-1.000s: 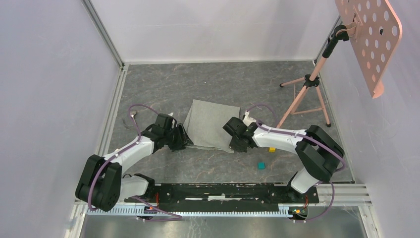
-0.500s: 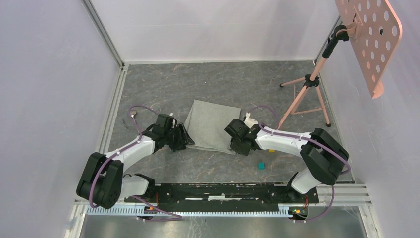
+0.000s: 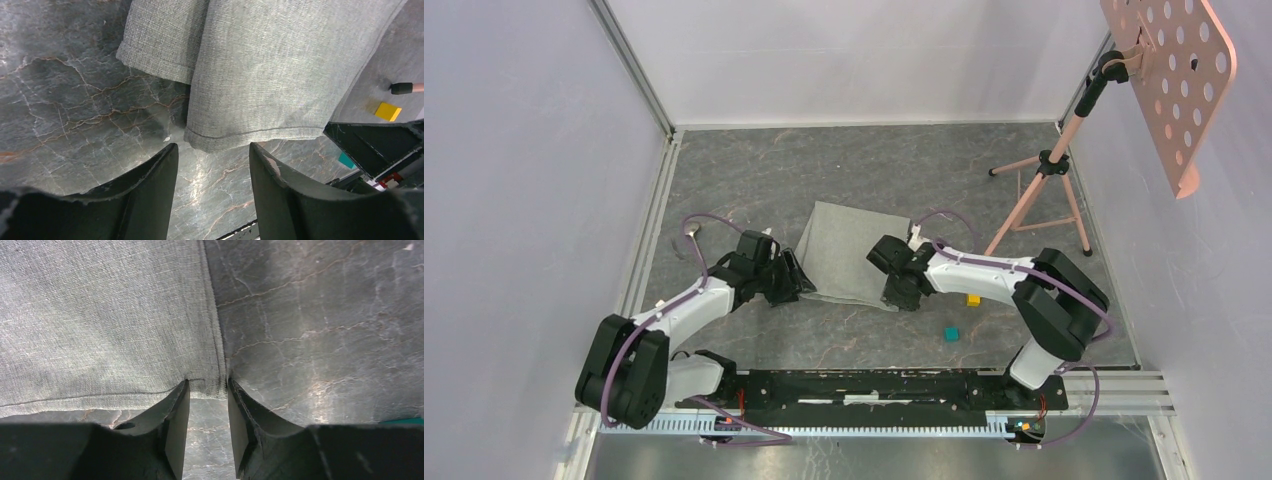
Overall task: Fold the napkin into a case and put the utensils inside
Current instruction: Smooth out the square-folded napkin at the center of the board.
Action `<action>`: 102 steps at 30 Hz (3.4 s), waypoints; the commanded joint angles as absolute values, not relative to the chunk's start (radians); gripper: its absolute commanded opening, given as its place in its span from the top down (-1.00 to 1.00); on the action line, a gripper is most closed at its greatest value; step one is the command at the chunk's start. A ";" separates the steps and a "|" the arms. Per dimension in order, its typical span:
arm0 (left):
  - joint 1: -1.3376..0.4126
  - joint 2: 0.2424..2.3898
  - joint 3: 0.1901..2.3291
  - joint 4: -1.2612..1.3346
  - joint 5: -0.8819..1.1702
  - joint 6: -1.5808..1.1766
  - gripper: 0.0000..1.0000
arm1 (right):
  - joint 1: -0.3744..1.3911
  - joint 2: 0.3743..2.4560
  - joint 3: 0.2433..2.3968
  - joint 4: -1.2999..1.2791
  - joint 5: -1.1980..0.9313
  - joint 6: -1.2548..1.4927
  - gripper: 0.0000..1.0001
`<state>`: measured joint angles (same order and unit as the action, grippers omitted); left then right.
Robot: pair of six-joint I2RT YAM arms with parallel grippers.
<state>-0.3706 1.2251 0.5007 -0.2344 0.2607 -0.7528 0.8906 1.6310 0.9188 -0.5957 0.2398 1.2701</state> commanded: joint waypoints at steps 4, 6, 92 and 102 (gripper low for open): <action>-0.367 1.140 0.485 -0.261 0.207 -0.729 -0.28 | 0.901 1.762 0.914 -0.679 0.188 1.320 0.26; -0.368 1.129 0.484 -0.266 0.204 -0.727 -0.29 | 0.900 1.768 0.894 -0.672 0.187 1.332 0.38; -0.251 1.441 0.779 -0.289 0.191 -0.667 0.83 | 0.854 1.601 0.820 -0.163 0.149 1.079 1.00; -0.251 1.430 0.767 -0.318 0.173 -0.671 0.84 | 0.856 1.572 0.810 -0.169 0.139 1.086 1.00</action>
<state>-0.2565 1.4662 0.7704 -0.3336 0.2077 -0.6868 0.8555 1.6024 0.8059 -0.1814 0.1394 1.0897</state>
